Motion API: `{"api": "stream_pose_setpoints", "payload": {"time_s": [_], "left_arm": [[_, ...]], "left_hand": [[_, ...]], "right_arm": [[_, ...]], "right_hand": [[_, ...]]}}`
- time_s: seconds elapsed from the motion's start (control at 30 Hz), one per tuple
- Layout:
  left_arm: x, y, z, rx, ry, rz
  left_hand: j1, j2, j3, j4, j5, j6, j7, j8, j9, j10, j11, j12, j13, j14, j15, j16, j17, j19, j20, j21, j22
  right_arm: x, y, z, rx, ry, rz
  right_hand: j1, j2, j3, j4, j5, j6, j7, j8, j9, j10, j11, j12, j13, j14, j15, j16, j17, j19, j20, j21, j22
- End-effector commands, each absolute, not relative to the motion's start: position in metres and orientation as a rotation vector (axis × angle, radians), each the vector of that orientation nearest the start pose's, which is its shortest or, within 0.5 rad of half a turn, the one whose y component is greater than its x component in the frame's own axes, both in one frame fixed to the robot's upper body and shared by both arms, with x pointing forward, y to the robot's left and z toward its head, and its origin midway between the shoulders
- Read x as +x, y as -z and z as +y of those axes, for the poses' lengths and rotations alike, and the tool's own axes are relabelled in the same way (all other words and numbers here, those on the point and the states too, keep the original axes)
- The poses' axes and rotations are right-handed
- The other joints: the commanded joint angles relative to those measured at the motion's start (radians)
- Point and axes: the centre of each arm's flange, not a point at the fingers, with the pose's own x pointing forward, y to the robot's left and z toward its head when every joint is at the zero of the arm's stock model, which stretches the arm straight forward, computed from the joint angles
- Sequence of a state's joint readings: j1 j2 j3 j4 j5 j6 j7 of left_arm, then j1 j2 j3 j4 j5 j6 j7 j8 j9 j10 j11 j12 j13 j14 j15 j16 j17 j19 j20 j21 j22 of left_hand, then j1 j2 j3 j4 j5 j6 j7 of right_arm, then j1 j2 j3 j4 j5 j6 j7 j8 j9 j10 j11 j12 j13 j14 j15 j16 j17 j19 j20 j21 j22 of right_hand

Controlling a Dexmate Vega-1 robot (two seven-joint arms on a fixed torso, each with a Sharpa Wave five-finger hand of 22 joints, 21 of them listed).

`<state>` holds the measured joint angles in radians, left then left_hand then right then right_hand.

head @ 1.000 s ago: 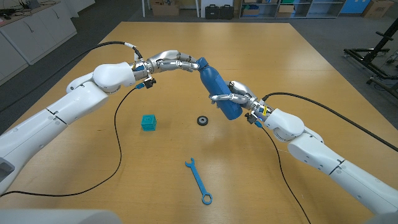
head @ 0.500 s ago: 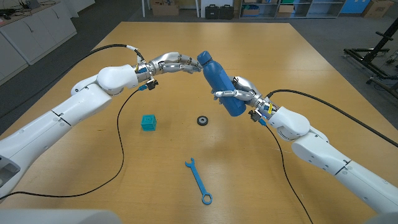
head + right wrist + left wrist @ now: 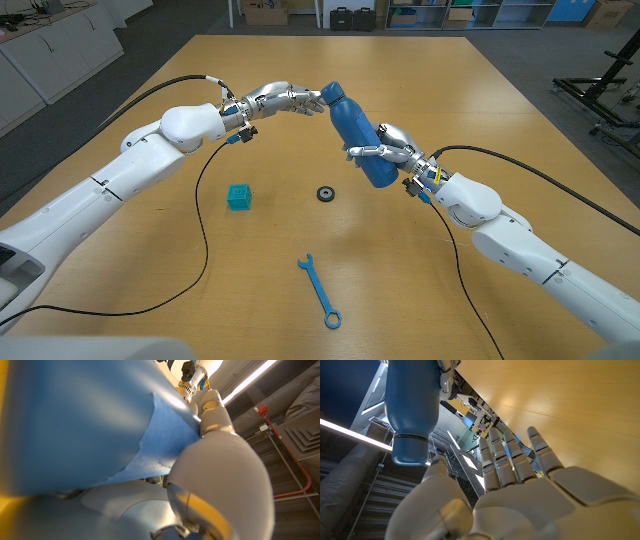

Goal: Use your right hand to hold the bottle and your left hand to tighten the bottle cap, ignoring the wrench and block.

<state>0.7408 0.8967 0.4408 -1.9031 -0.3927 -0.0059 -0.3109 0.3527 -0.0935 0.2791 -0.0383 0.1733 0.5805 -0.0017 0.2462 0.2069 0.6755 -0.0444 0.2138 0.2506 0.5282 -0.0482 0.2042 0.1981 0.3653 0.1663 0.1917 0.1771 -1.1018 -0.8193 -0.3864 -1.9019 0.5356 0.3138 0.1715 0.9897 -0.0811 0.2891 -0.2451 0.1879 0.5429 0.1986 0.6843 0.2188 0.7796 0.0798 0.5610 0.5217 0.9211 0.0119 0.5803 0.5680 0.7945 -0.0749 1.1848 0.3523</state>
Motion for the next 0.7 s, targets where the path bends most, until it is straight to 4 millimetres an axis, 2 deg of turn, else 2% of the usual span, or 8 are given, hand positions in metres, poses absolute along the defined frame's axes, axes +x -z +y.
{"api": "stream_pose_setpoints", "payload": {"time_s": [0.03, 0.33, 0.7], "left_arm": [[0.528, -0.097, 0.205, 0.690, 0.633, -0.715], [0.516, -0.096, 0.204, 0.694, 0.616, -0.774], [0.504, -0.097, 0.203, 0.766, 0.627, -0.820]], "left_hand": [[-0.030, -0.008, -0.012, 0.009, 0.001, 0.001, 0.013, -0.005, 0.004, -0.002, 0.010, -0.002, 0.001, -0.006, 0.005, 0.000, 0.001, -0.002, 0.003, 0.000, 0.003], [-0.094, -0.039, -0.047, 0.026, 0.007, -0.004, 0.014, -0.011, 0.003, -0.010, 0.016, -0.002, 0.003, -0.008, 0.017, 0.001, 0.002, -0.001, 0.012, 0.002, 0.003], [-0.131, -0.072, -0.077, 0.026, 0.019, -0.033, -0.009, -0.023, 0.002, -0.040, 0.003, -0.009, 0.005, -0.036, 0.018, -0.008, 0.001, -0.018, 0.020, -0.003, 0.002]], "right_arm": [[0.511, 0.022, -0.198, -0.336, -0.657, -0.730], [0.520, 0.024, -0.197, -0.338, -0.645, -0.700], [0.531, 0.025, -0.196, -0.337, -0.639, -0.682]], "right_hand": [[0.216, 0.227, 0.107, 0.096, -0.005, 0.279, -0.243, 0.002, 0.002, 0.239, -0.230, -0.003, 0.005, 0.152, -0.221, -0.002, 0.003, -0.012, -0.151, 0.004, 0.001], [0.216, 0.227, 0.108, 0.096, -0.005, 0.279, -0.244, 0.002, 0.002, 0.238, -0.228, -0.005, 0.006, 0.152, -0.221, -0.003, 0.004, -0.013, -0.151, 0.007, -0.001], [0.216, 0.226, 0.108, 0.095, -0.005, 0.279, -0.243, 0.001, 0.002, 0.240, -0.227, -0.007, 0.008, 0.153, -0.221, -0.004, 0.006, -0.015, -0.151, 0.010, -0.005]]}}
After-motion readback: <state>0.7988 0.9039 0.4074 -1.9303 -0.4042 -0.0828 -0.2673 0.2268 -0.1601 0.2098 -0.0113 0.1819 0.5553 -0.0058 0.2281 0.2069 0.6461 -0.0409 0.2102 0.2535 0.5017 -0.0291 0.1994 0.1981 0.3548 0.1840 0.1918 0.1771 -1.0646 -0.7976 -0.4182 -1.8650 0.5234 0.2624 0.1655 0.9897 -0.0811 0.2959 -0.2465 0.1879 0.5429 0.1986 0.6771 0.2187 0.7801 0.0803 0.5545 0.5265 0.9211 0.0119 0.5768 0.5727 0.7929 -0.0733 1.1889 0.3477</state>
